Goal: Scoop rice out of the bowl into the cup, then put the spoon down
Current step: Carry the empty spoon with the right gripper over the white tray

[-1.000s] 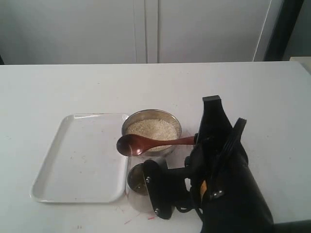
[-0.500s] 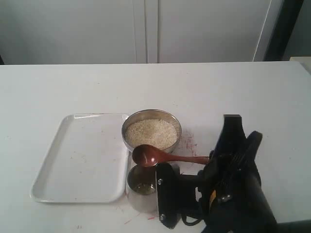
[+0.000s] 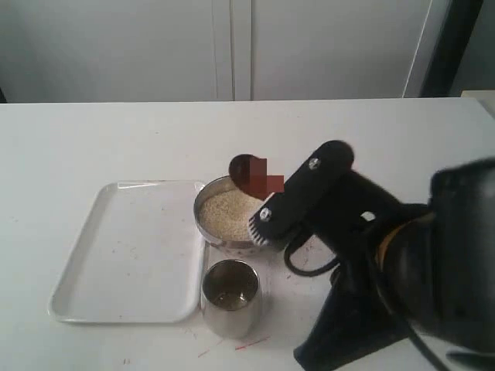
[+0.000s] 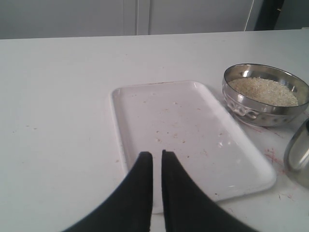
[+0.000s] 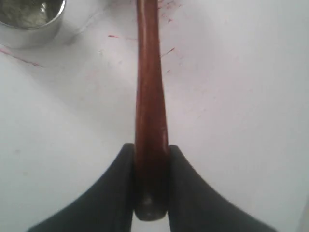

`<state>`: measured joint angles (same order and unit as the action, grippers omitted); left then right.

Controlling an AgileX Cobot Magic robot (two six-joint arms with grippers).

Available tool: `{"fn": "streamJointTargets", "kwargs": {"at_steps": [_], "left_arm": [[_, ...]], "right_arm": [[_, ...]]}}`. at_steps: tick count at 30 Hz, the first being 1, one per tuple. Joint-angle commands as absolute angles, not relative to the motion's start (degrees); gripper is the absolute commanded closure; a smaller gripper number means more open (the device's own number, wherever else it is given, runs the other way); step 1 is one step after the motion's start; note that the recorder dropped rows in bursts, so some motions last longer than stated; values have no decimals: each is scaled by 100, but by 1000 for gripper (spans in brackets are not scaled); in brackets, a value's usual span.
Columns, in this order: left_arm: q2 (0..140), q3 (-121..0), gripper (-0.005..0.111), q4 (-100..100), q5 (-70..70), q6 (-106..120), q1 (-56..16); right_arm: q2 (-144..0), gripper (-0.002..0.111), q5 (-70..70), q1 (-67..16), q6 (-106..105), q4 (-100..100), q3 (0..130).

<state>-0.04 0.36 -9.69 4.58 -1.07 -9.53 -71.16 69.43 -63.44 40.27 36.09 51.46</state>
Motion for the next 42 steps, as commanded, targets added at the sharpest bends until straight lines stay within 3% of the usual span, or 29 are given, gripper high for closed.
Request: {"fn": "streamJointTargets", "kwargs": {"at_steps": [1, 9, 20, 28, 34, 42], "left_arm": [[0, 0, 92, -1013, 438, -106, -981], [0, 0, 92, -1013, 438, -106, -981], [0, 0, 92, -1013, 438, -106, -981], [0, 0, 92, -1013, 438, -106, -981], [0, 0, 92, -1013, 438, -106, -981], [0, 0, 92, -1013, 438, -106, -981]], "right_arm": [[-6906, 108, 6996, -5983, 4753, 2524, 5384], [-6896, 108, 6551, -5932, 5712, 1284, 5384], [-7116, 108, 5878, -5932, 5852, 1262, 5779], [-8478, 108, 6417, -5591, 5344, 1265, 7862], [-10280, 108, 6437, -5527, 4986, 1250, 9593], [-11900, 108, 5617, -5527, 5757, 1700, 10217]]}}
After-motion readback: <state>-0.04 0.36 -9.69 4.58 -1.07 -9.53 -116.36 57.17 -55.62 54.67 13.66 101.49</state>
